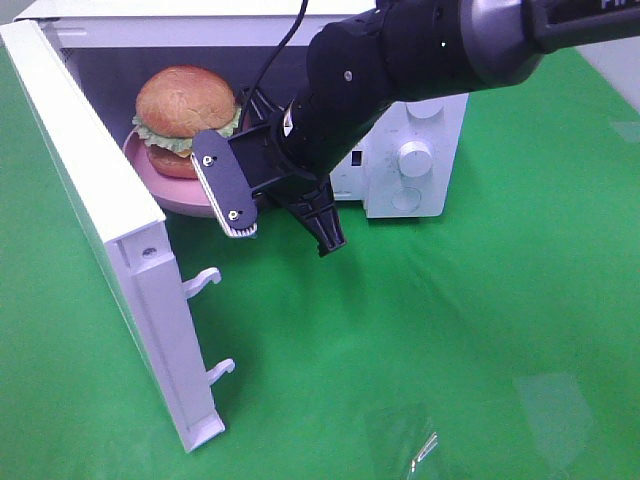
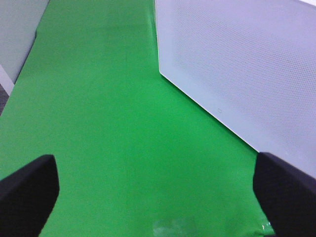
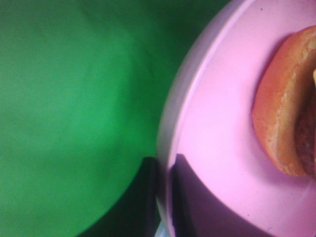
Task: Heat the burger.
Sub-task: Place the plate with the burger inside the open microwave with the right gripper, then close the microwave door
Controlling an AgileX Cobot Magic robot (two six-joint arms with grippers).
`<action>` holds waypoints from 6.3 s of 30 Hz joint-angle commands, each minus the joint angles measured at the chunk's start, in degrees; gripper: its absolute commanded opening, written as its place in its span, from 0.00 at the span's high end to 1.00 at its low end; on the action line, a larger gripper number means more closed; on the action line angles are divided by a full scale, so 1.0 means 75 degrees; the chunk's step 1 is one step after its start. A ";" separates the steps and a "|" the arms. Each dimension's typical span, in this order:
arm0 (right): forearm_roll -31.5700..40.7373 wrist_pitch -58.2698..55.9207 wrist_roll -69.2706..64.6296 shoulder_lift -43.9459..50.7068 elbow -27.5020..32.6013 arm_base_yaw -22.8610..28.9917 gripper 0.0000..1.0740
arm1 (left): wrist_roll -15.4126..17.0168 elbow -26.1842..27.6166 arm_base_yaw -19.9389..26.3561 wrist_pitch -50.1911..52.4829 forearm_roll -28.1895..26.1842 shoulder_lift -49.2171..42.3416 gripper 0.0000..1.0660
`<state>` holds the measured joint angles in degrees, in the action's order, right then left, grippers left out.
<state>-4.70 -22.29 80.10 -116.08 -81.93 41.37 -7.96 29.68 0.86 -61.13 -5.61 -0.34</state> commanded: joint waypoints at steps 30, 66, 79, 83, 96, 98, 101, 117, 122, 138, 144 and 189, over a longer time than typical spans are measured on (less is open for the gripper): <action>-0.0917 -0.0199 -0.1444 -0.1008 -0.1795 -0.0107 1.00 | 0.0000 -0.0008 -0.0038 -0.0031 -0.0038 -0.0130 0.06; -0.0947 -0.0489 -0.1727 -0.1765 -0.2659 -0.0458 1.00 | 0.0000 -0.0008 -0.0038 -0.0031 -0.0038 -0.0130 0.06; -0.0940 -0.0229 -0.1566 -0.1765 -0.2659 -0.0451 0.89 | 0.0000 -0.0008 -0.0038 -0.0031 -0.0038 -0.0130 0.06; -0.0940 -0.0130 -0.1360 -0.1765 -0.2659 -0.0435 0.88 | 0.0000 -0.0008 -0.0038 -0.0031 -0.0038 -0.0130 0.06; -0.0940 -0.0092 -0.1245 -0.1765 -0.2659 -0.0344 0.81 | 0.0000 -0.0008 -0.0038 -0.0031 -0.0038 -0.0130 0.06; -0.0932 -0.0122 -0.1306 -0.1765 -0.2659 -0.0344 0.79 | 0.0000 -0.0008 -0.0038 -0.0031 -0.0038 -0.0130 0.06; -0.0932 -0.0168 -0.1436 -0.1765 -0.2651 -0.0344 0.76 | 0.0000 -0.0008 -0.0038 -0.0031 -0.0038 -0.0130 0.06; -0.0879 -0.0061 -0.1642 -0.1100 -0.1765 -0.0344 0.63 | 0.0000 -0.0008 -0.0038 -0.0031 -0.0038 -0.0130 0.06; -0.0817 0.0275 -0.1642 -0.0772 -0.1253 -0.0344 0.61 | 0.0000 -0.0008 -0.0038 -0.0031 -0.0038 -0.0130 0.06; -0.0680 0.0726 -0.1711 0.0275 0.0092 -0.0344 0.46 | 0.0000 -0.0008 -0.0038 -0.0031 -0.0038 -0.0130 0.06; -0.0680 0.0749 -0.1795 0.0772 0.0596 -0.0344 0.46 | 0.0000 -0.0008 -0.0038 -0.0031 -0.0038 -0.0130 0.06; -0.0710 -0.1383 -0.8350 0.6020 0.4079 -0.0367 0.30 | 0.0000 -0.0008 -0.0038 -0.0031 -0.0038 -0.0130 0.06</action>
<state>-10.14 -31.23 19.02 -71.51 -51.62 38.67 -7.96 29.68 0.86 -61.13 -5.61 -0.34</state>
